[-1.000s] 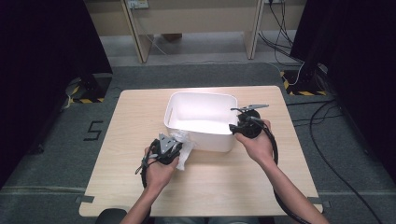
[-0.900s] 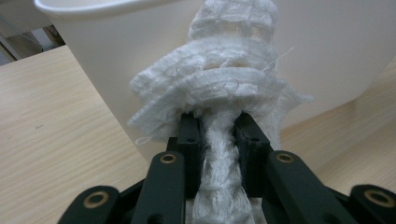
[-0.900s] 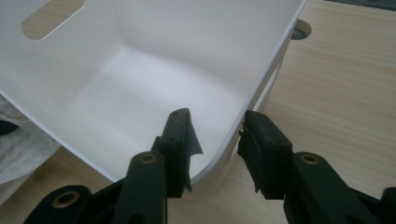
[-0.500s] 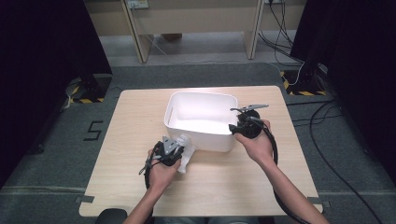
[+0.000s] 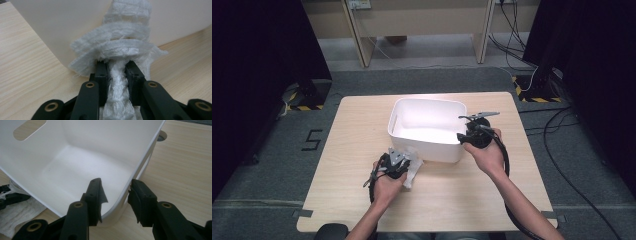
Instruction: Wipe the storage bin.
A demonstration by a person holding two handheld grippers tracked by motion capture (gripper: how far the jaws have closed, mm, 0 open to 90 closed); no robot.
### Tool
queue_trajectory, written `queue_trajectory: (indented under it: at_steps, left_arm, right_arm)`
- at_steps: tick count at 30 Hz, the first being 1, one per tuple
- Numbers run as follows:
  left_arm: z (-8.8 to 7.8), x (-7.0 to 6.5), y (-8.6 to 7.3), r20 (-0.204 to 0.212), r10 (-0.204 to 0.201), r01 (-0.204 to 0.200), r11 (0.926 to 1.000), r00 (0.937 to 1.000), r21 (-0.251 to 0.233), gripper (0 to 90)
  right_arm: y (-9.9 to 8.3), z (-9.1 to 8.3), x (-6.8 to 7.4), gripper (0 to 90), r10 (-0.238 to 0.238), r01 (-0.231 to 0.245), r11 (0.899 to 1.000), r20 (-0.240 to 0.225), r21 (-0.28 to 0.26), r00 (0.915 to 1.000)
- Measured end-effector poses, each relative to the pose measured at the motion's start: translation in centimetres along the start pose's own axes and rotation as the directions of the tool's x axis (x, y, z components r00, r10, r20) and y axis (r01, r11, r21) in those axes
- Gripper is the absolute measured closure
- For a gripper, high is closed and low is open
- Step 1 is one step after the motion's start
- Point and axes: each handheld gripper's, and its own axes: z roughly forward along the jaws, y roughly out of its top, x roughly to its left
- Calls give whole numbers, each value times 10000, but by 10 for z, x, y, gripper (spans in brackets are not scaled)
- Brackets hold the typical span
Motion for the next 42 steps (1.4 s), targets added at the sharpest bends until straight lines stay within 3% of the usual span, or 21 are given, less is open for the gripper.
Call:
queue_trajectory:
  at_steps: [17,42]
  left_arm:
    - [5,-1,-1,129,-28,25,9998,9999,173,749]
    - [-13,-10,18,240,42,-30,9988,9997,-492,750]
  right_arm:
    - [0,0,0,617,-1,1,10000,9,-1,10000]
    - [0,0,0,617,19,-19,10000,9,-5,10000]
